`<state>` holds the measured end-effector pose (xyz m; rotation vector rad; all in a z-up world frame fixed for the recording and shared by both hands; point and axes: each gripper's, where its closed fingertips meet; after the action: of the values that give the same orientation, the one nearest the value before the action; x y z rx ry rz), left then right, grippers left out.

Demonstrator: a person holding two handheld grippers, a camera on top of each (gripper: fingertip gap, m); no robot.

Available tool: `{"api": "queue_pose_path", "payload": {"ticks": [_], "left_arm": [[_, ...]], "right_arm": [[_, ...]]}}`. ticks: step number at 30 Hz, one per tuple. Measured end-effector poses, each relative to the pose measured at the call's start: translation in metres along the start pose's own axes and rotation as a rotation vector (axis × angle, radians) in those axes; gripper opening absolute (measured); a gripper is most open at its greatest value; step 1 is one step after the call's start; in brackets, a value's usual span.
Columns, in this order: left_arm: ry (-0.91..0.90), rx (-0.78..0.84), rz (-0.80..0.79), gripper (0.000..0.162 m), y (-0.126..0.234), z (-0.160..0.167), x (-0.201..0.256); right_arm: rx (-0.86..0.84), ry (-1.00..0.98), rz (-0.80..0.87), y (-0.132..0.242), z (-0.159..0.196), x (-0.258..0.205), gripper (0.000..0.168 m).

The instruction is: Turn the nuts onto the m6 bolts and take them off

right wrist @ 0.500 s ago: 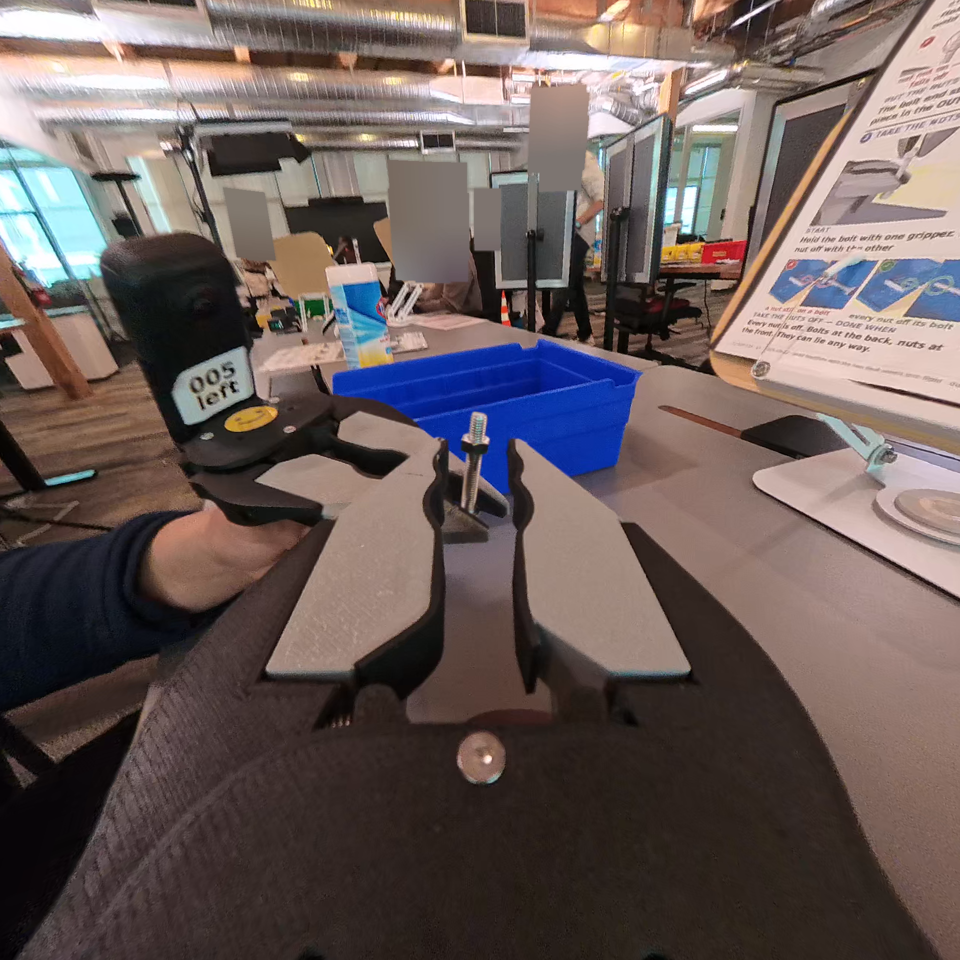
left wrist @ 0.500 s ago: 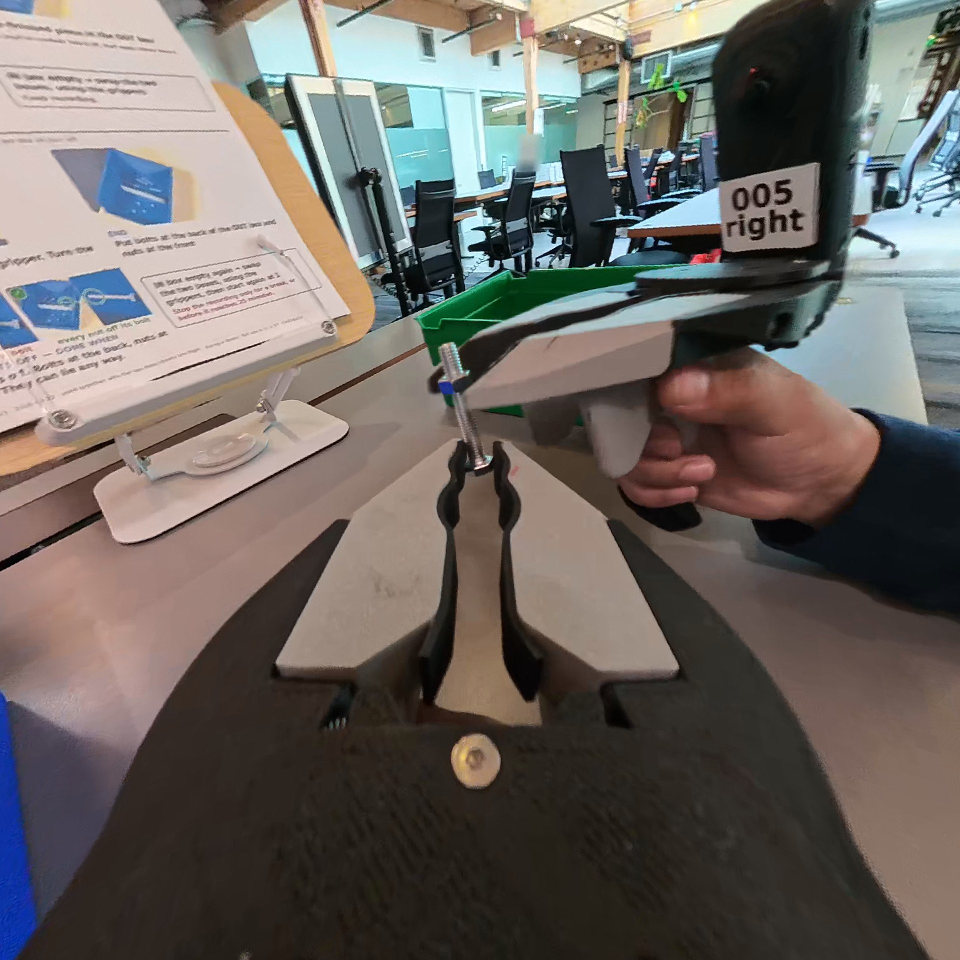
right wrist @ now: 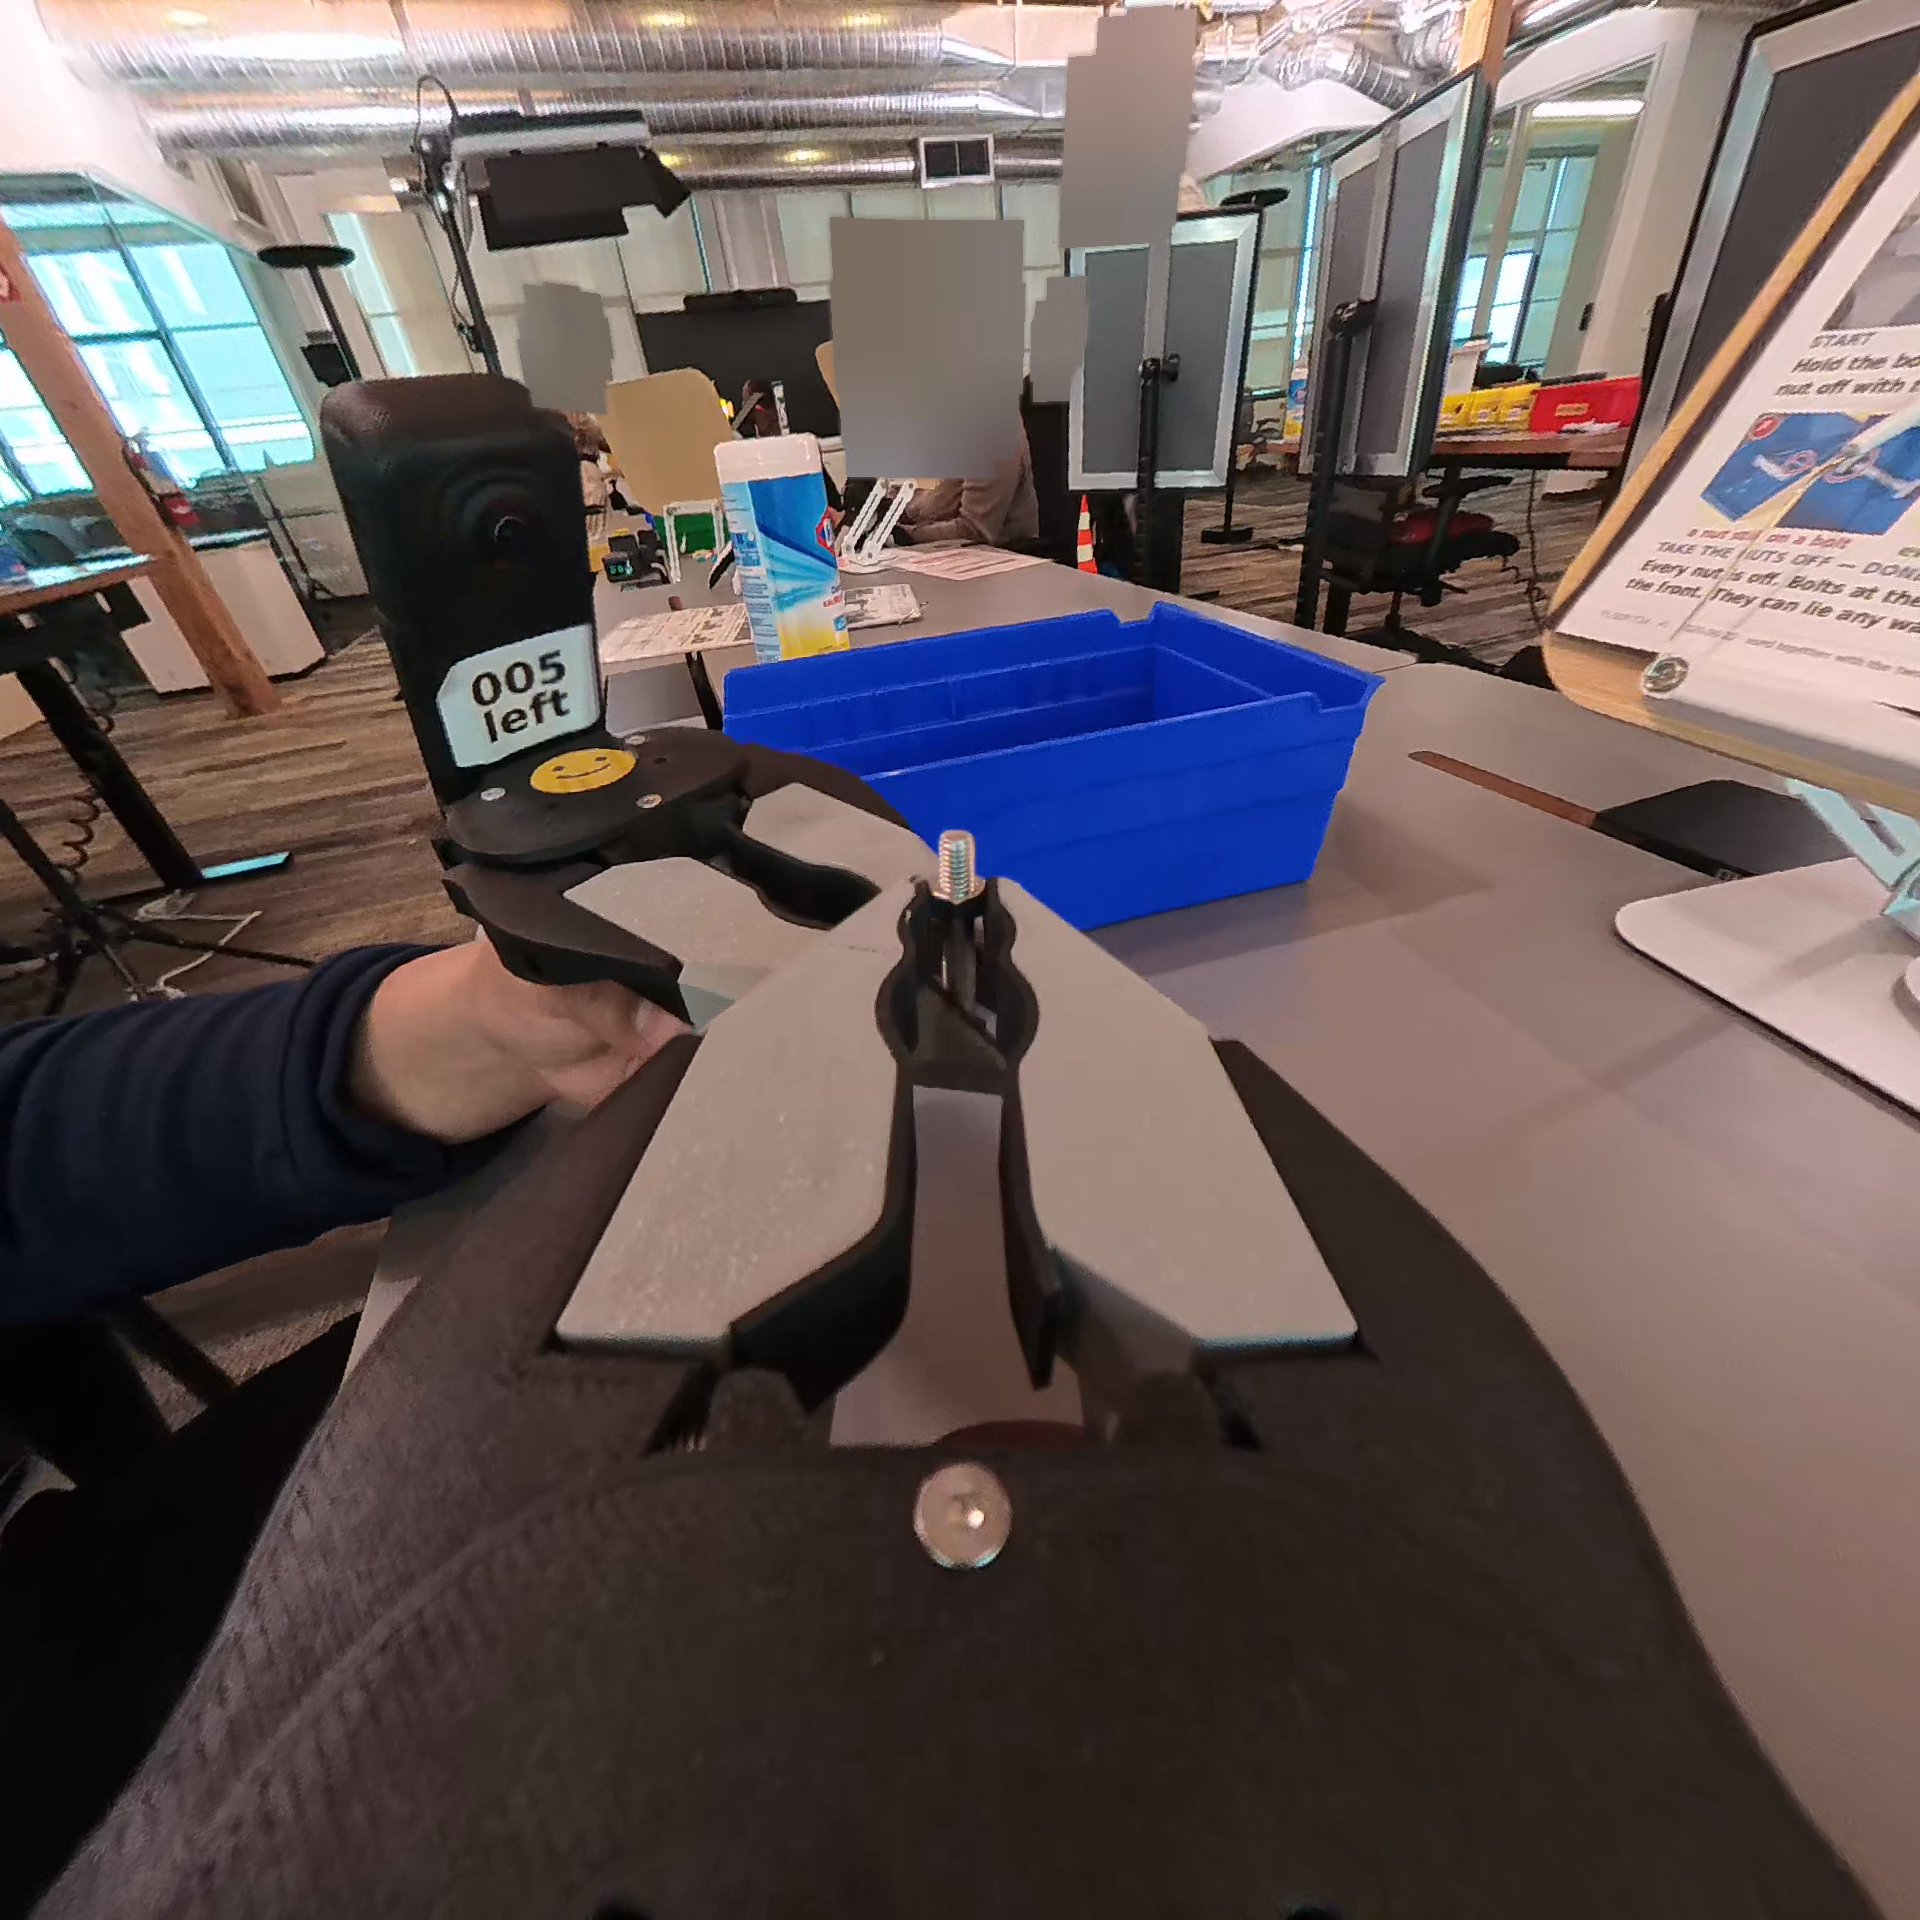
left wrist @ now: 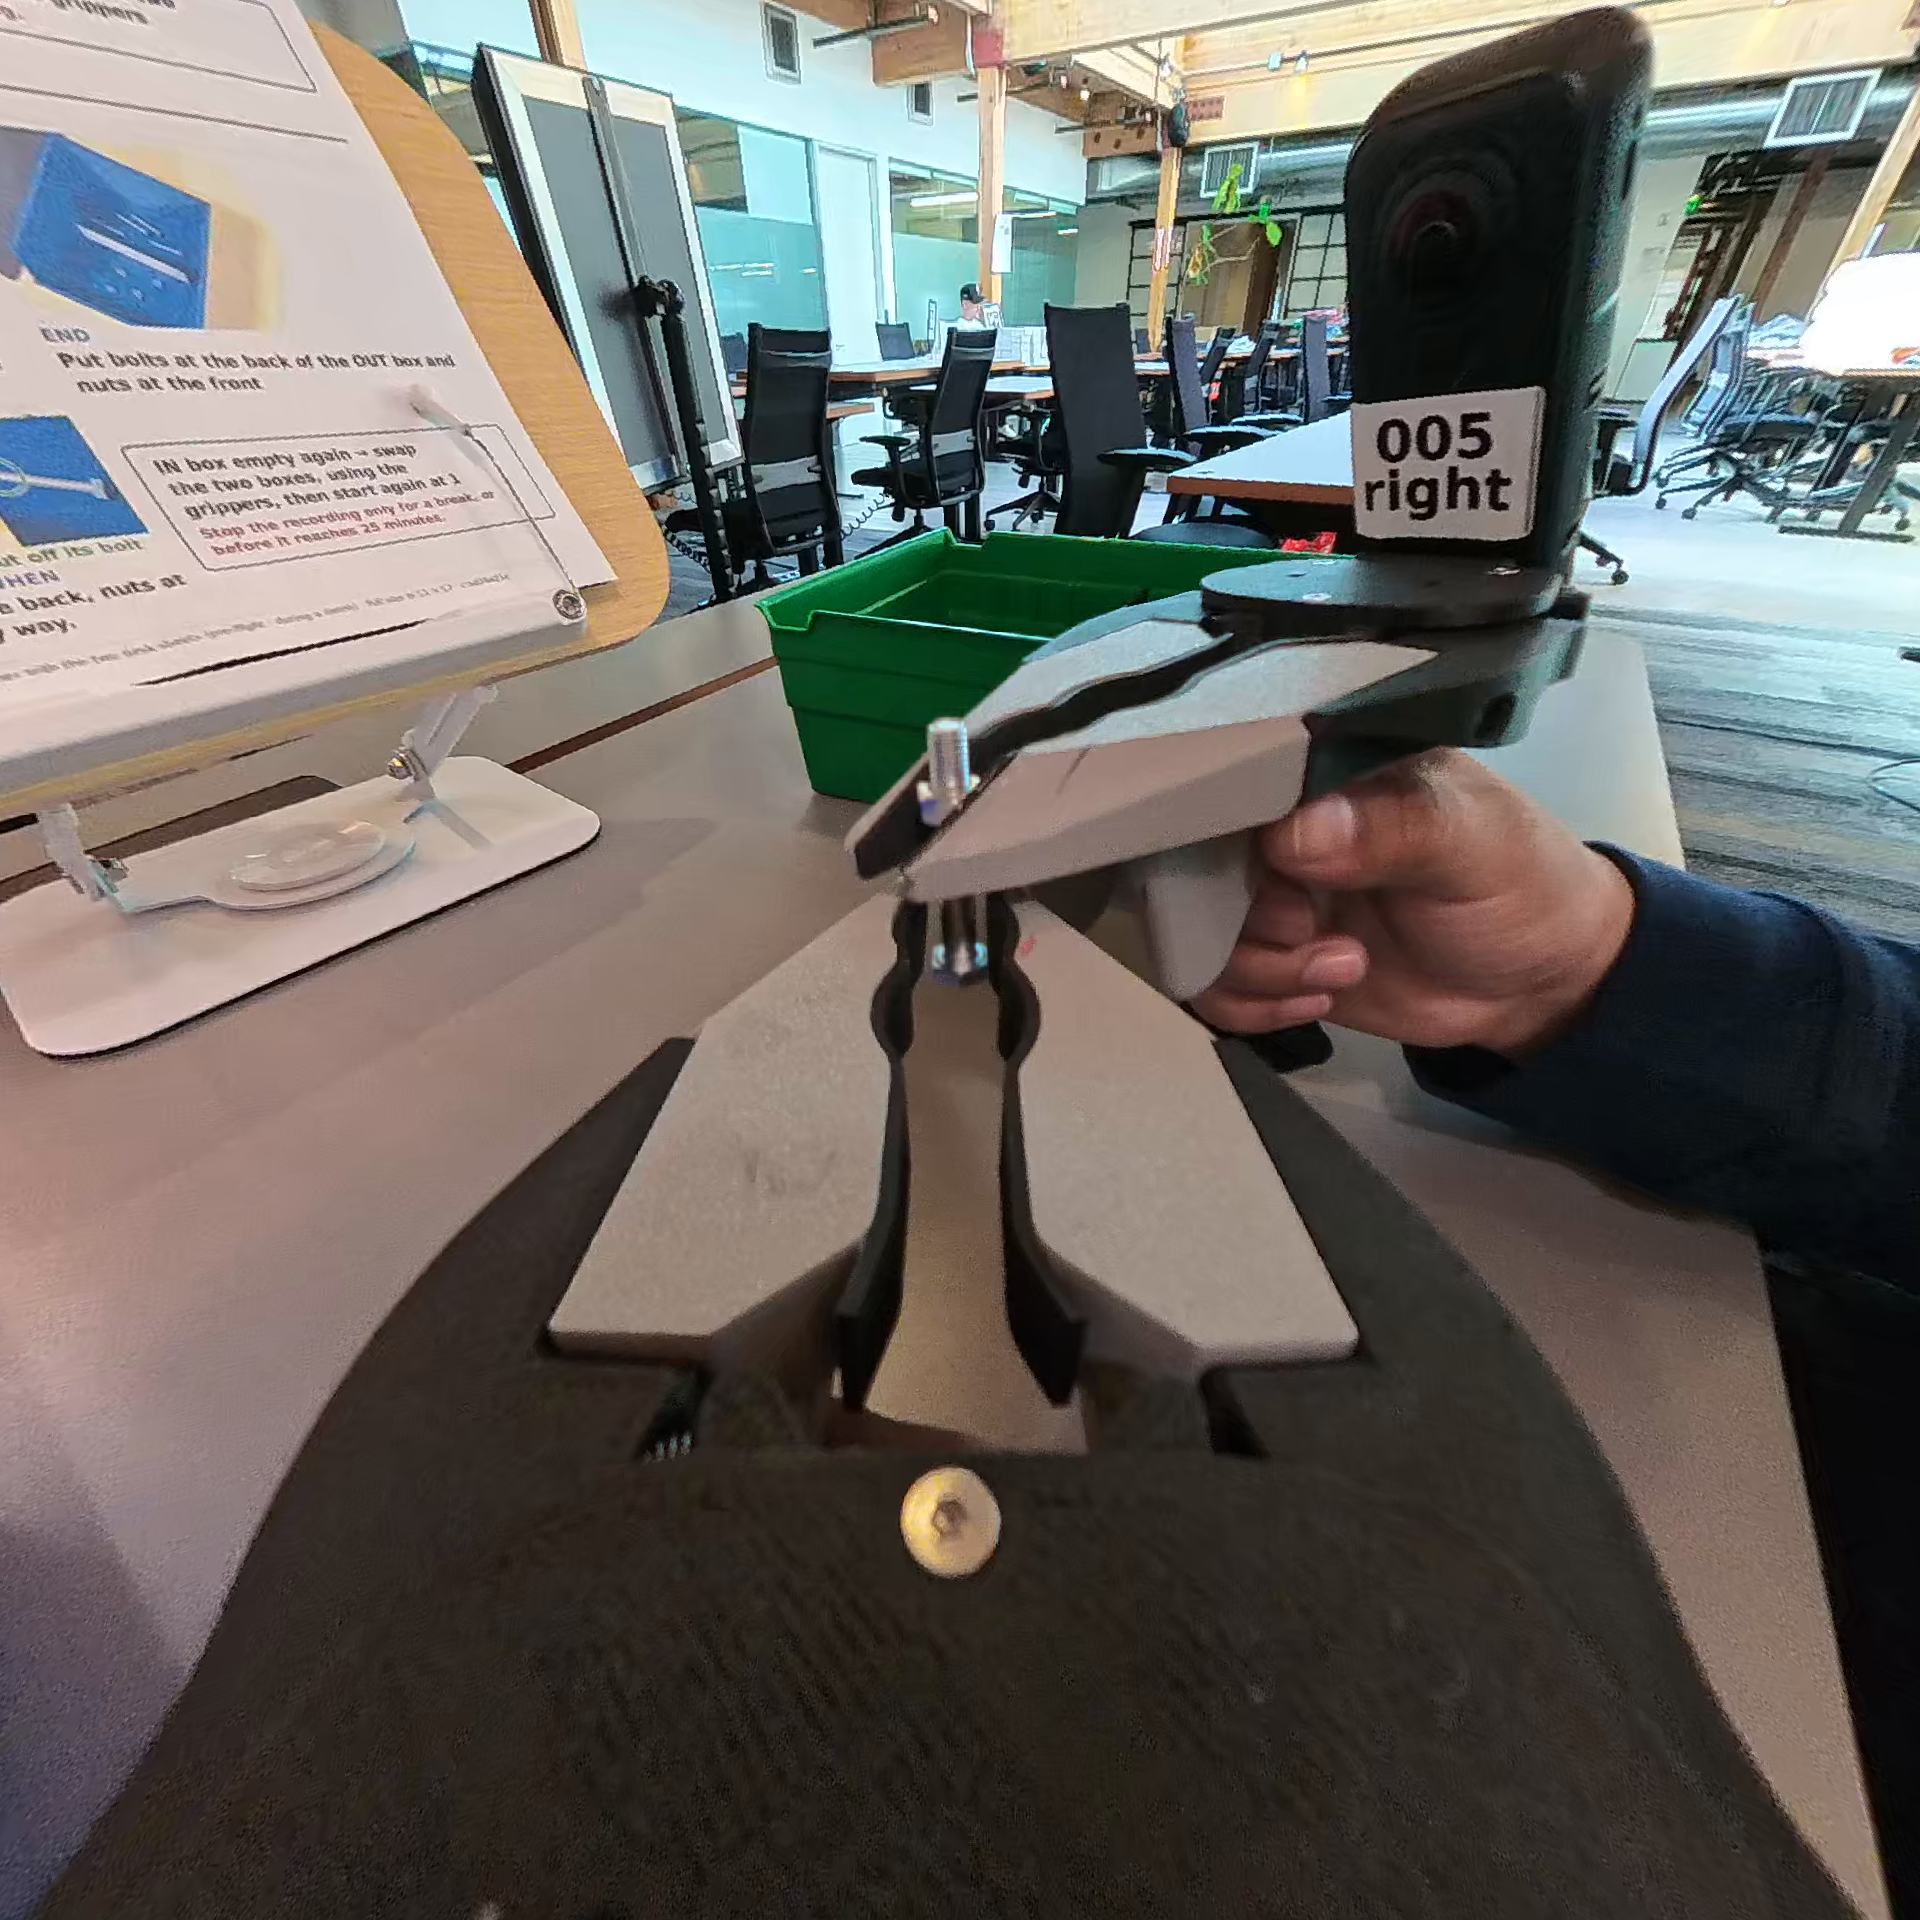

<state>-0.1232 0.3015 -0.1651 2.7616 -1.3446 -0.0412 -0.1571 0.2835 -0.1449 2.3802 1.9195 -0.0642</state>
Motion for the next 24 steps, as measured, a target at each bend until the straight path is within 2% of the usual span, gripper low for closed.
{"api": "queue_pose_path", "payload": {"ticks": [3,11,16,24], "left_arm": [[0.03,0.001,0.02,0.002,0.0,0.002,0.0],[0.044,-0.006,0.023,0.002,0.0,0.005,0.0],[-0.031,-0.041,-0.038,0.002,0.003,0.004,-0.005],[0.004,-0.007,-0.098,0.002,0.011,0.001,-0.018]], "right_arm": [[-0.015,0.033,0.008,-0.002,0.004,-0.002,0.006],[-0.021,0.022,0.004,-0.003,0.006,-0.001,0.006],[-0.01,0.011,0.002,-0.003,0.005,-0.001,0.006],[0.032,-0.063,0.043,0.002,-0.005,0.013,0.018]]}}
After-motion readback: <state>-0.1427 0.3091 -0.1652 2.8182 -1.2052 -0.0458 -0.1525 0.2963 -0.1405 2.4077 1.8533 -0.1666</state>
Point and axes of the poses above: each gripper's, where its closed fingertips meet, y back along the fingers, z out of its underside, x = y × z across the jaws, and after that the axes turned 15 degrees about z, right-handed
